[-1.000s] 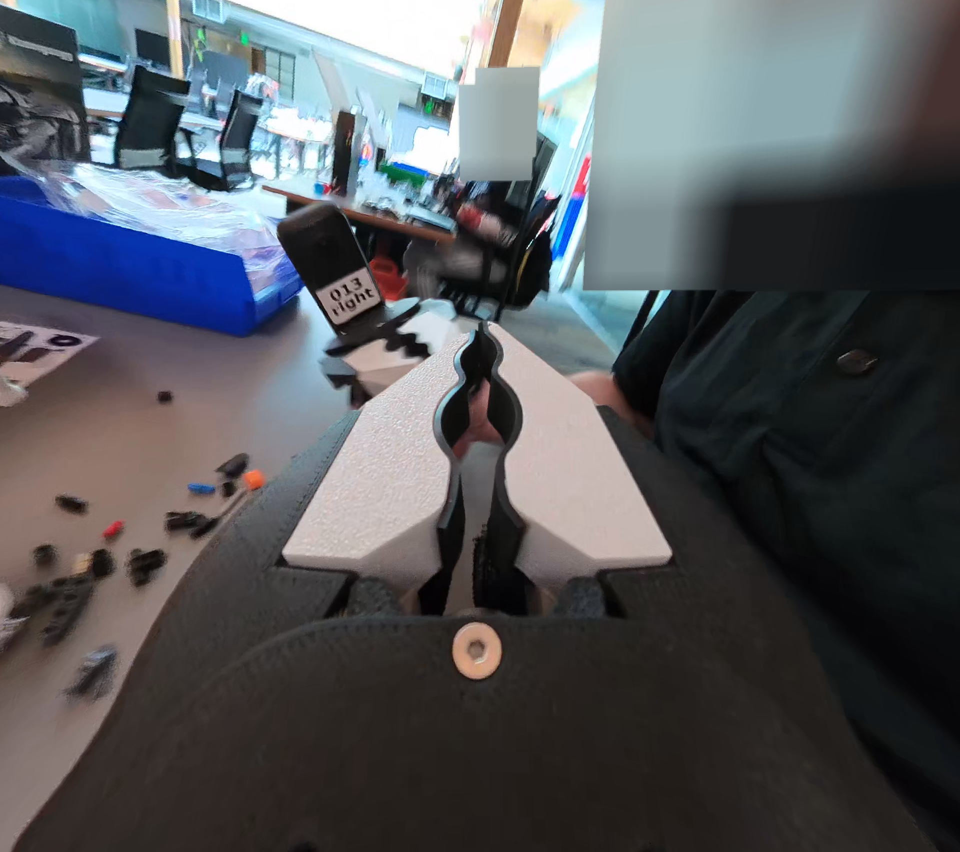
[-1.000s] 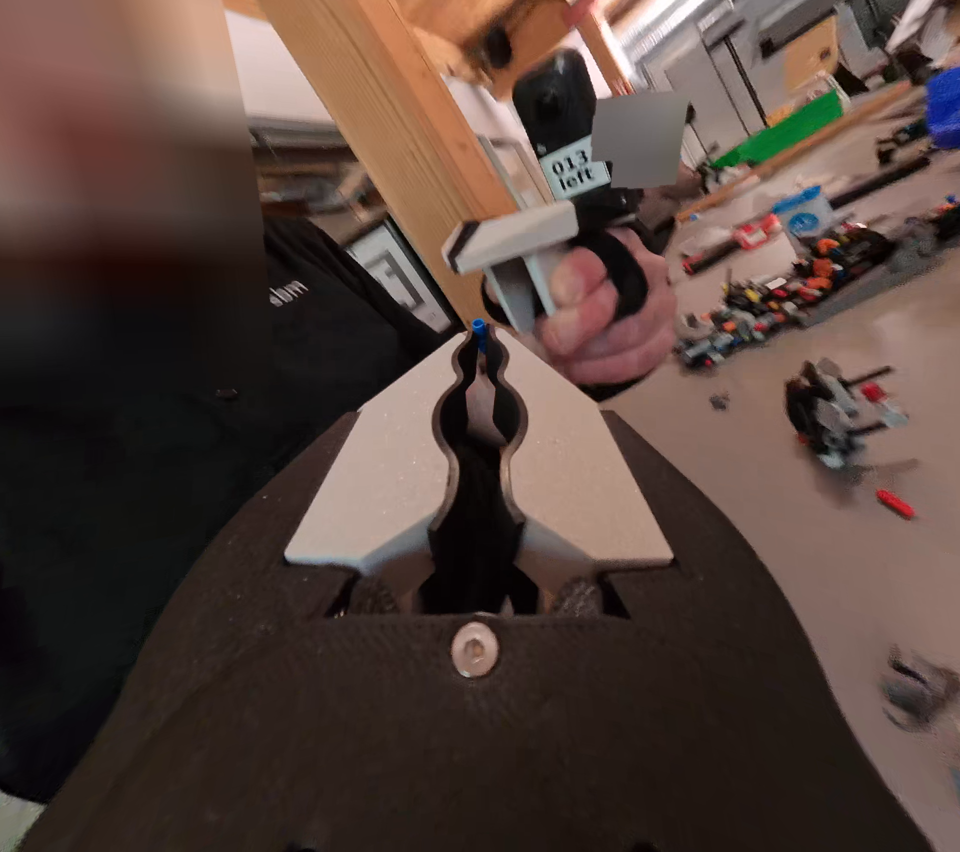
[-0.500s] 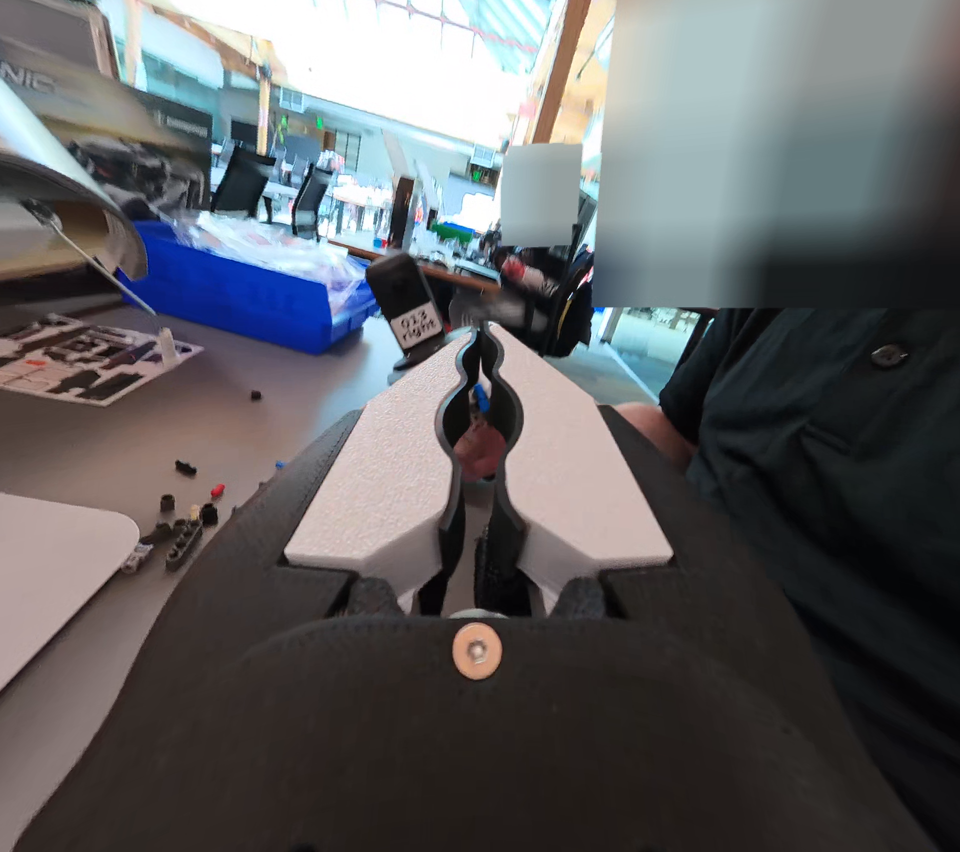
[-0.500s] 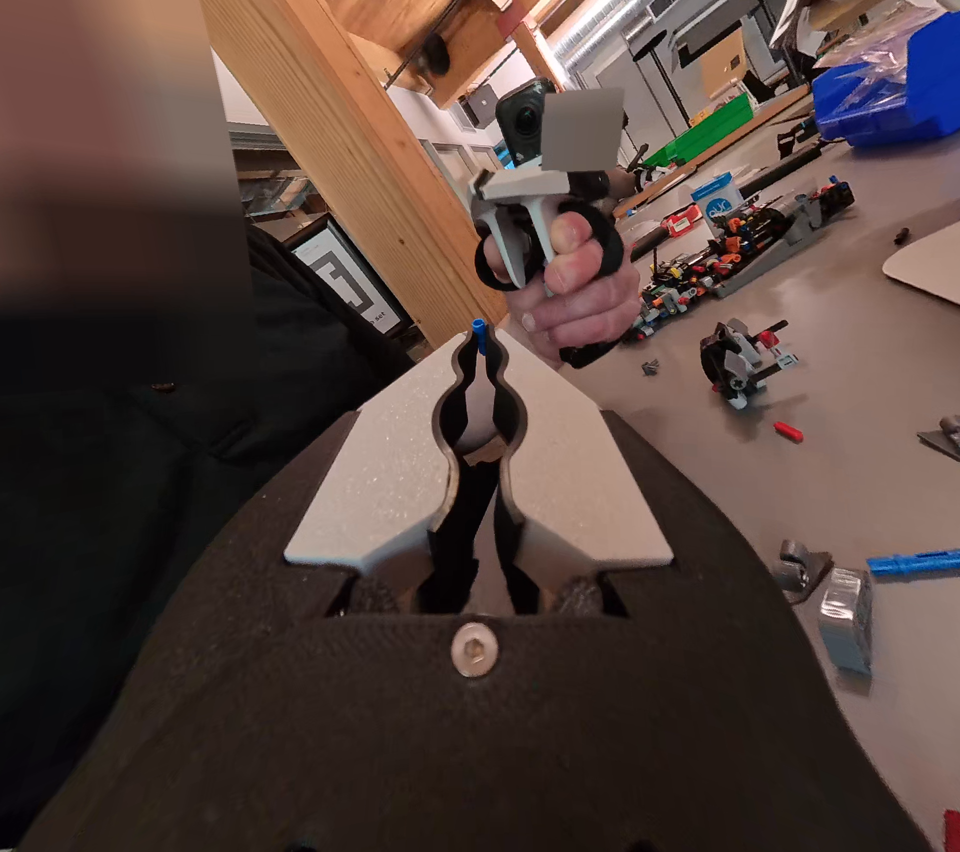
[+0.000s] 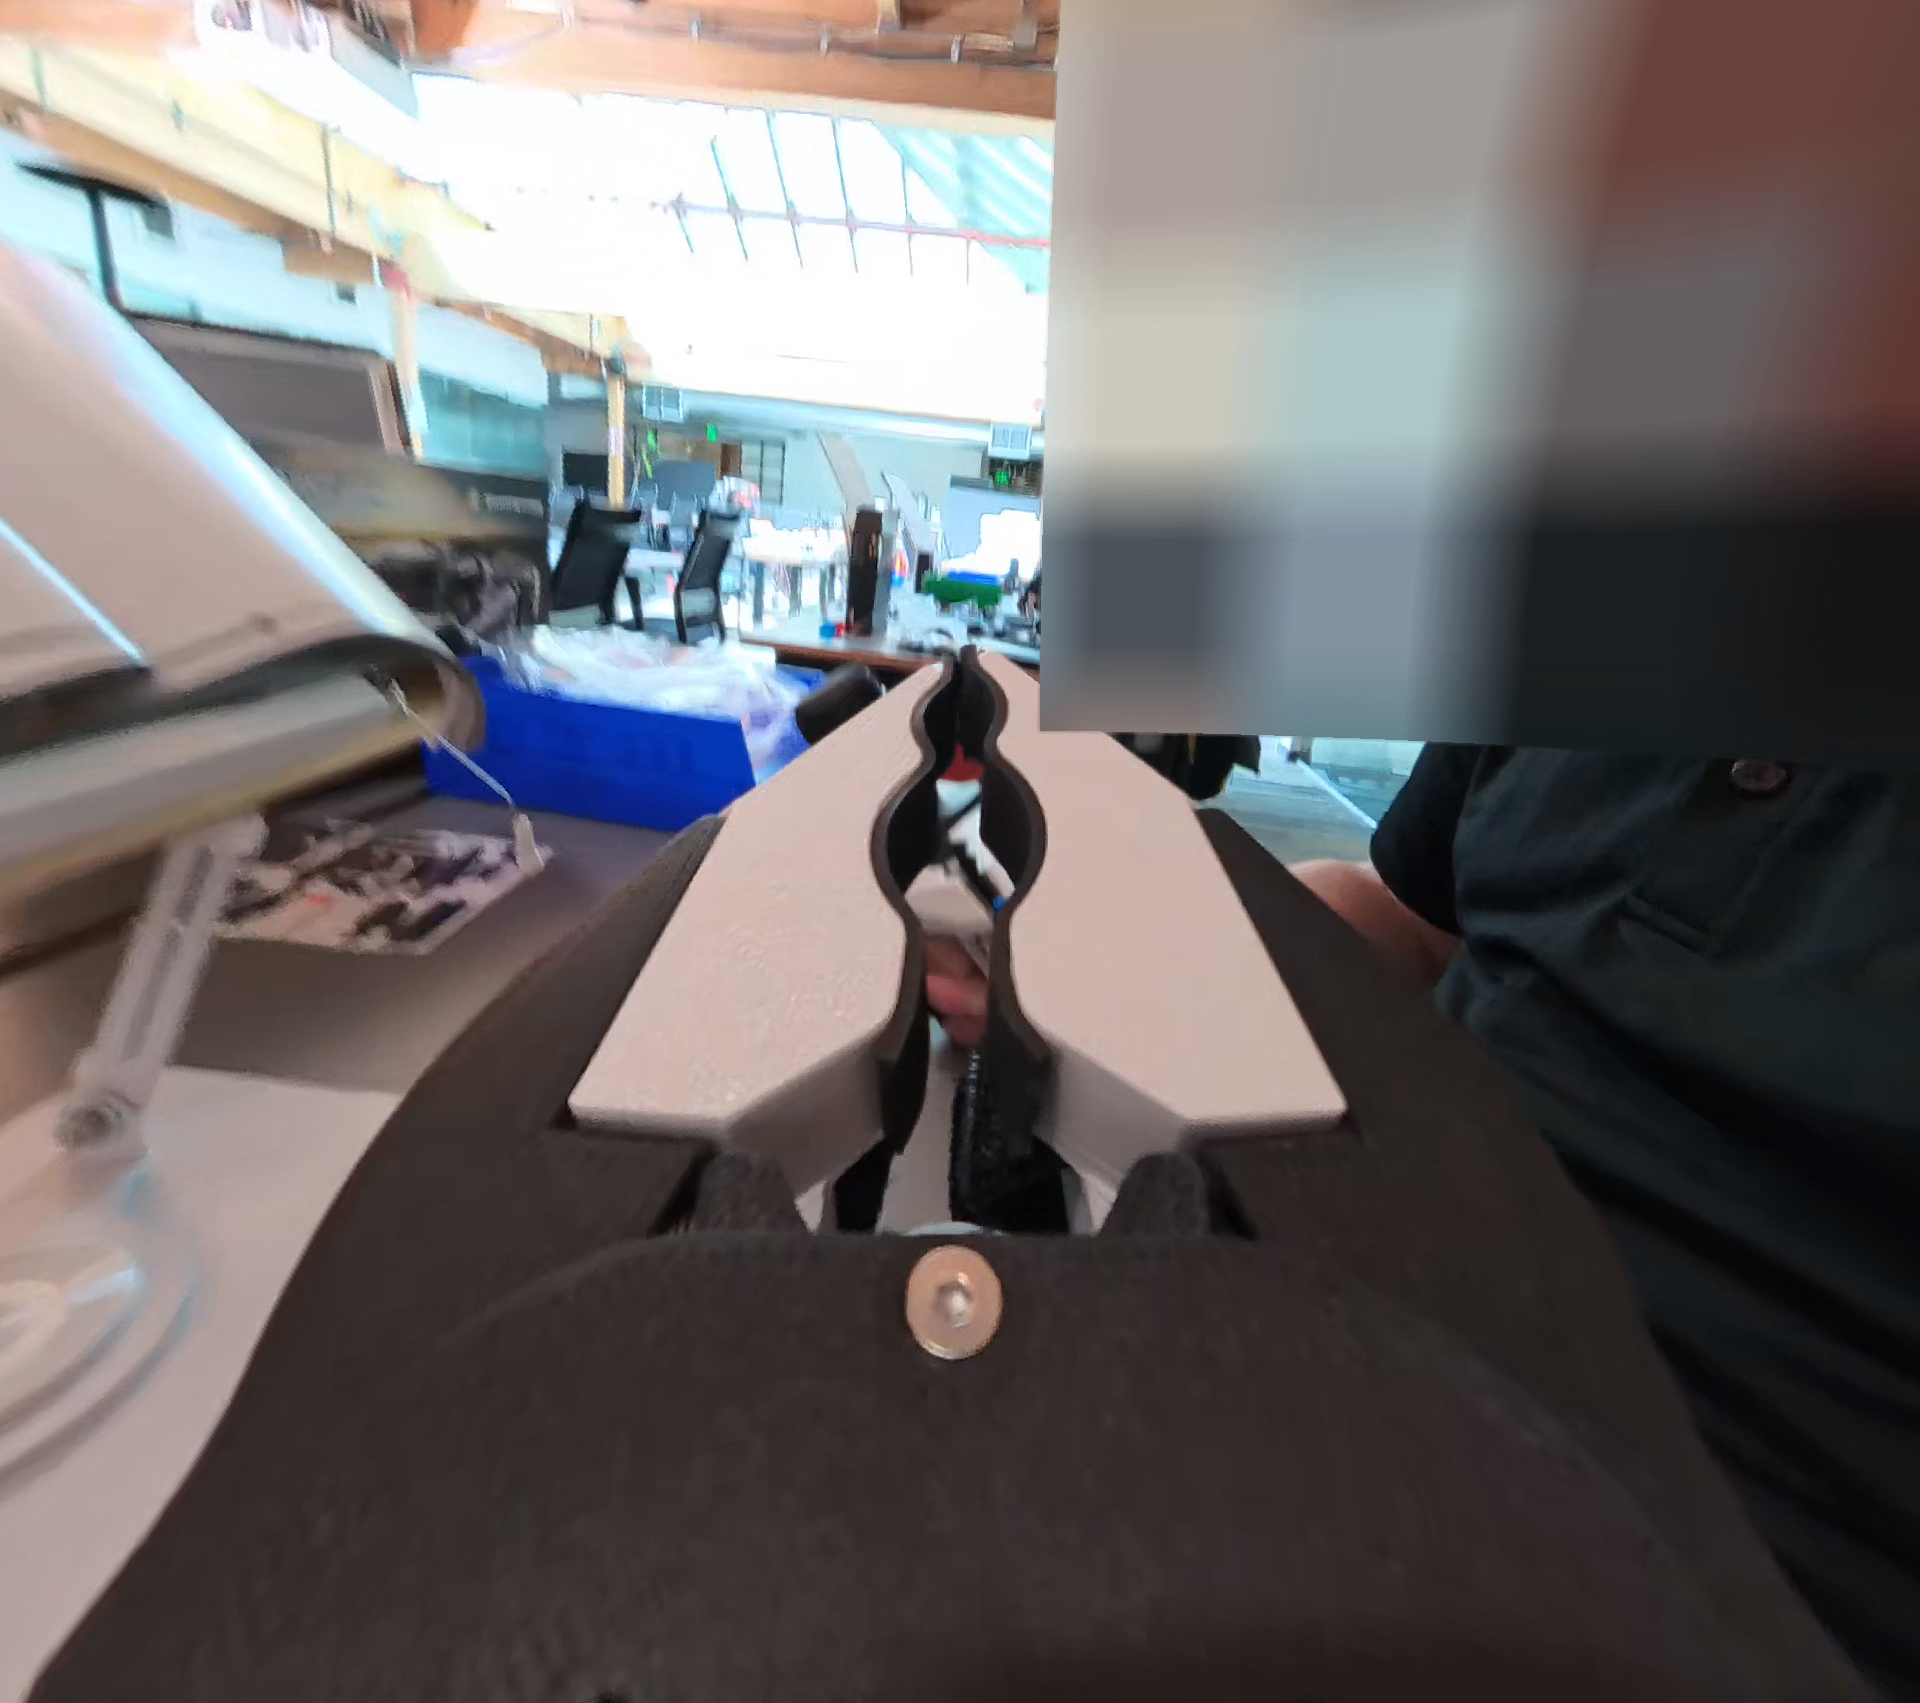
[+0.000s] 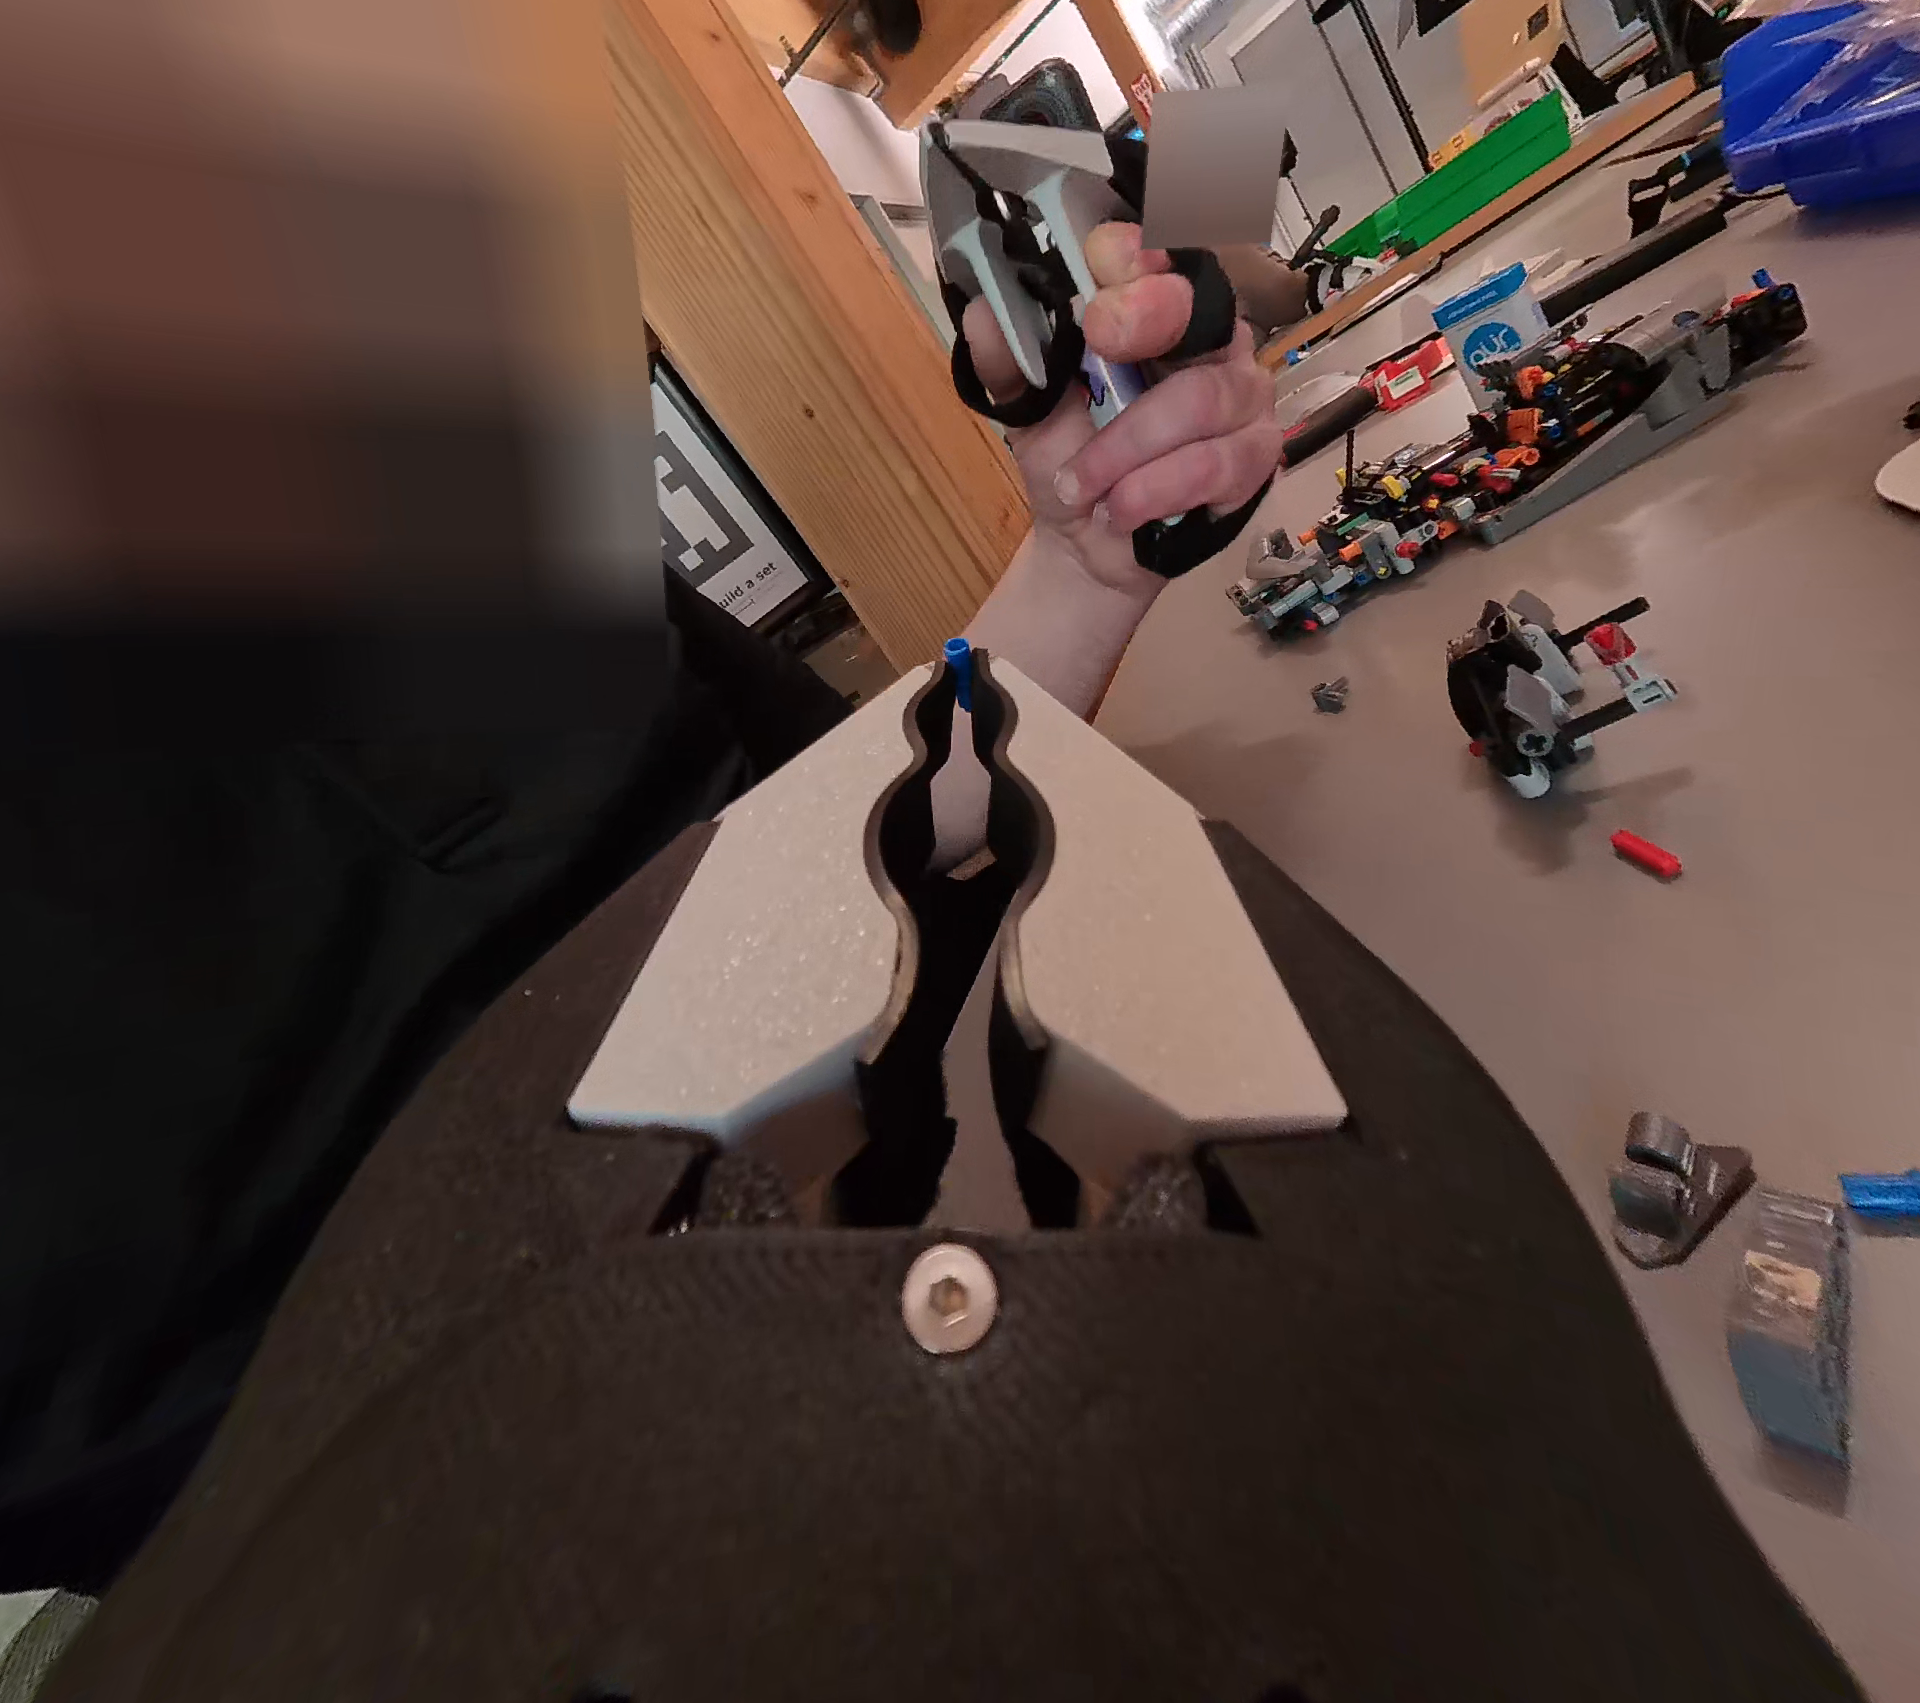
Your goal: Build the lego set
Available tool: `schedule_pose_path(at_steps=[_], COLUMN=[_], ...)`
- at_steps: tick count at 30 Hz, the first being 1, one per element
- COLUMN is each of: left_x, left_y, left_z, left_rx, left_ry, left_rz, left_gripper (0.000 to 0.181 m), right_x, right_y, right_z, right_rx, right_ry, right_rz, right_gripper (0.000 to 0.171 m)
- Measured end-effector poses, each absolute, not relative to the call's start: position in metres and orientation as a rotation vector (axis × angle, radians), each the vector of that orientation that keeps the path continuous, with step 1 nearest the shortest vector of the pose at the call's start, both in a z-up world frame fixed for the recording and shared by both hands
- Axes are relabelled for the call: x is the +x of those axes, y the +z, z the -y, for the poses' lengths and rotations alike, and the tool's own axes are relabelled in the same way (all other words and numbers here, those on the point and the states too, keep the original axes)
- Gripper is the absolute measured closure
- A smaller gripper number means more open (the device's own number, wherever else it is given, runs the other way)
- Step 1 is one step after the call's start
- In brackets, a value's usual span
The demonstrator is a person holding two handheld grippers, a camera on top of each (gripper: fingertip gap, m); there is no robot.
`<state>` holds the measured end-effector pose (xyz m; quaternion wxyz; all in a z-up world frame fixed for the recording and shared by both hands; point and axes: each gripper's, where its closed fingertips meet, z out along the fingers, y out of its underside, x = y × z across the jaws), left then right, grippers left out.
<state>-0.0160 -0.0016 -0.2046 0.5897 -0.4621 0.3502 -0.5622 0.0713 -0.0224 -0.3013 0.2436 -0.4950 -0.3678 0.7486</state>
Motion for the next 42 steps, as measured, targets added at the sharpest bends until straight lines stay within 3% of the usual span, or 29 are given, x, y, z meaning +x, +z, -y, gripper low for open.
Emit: schedule_pose_path(at_steps=[6,15,26,34,42], left_x=[-0.045,-0.110,-0.155,-0.131,-0.115], left_y=[-0.180,-0.177,-0.241,-0.315,-0.333], left_z=[0.007,0.048,0.082,0.059,0.042], left_rx=[-1.060,-1.411,-1.688,-1.816,-1.715], left_ry=[-1.262,-0.797,-0.536,-0.500,-0.607], left_rz=[-0.764,-0.714,-0.686,-0.871,-0.926], left_gripper=[0.181,0.181,0.181,0.181,0.181], right_x=[0.071,0.070,0.077,0.082,0.086], right_y=[-0.302,-0.302,-0.301,-0.298,-0.294], right_z=[0.026,0.028,0.020,0.015,0.018], right_rx=[-1.341,-1.341,-1.336,-1.313,-1.256], right_ry=[2.037,2.047,2.025,1.982,1.986], right_rz=[1.035,1.049,1.019,0.973,0.963], right_gripper=[0.171,0.171,0.171,0.171,0.171])
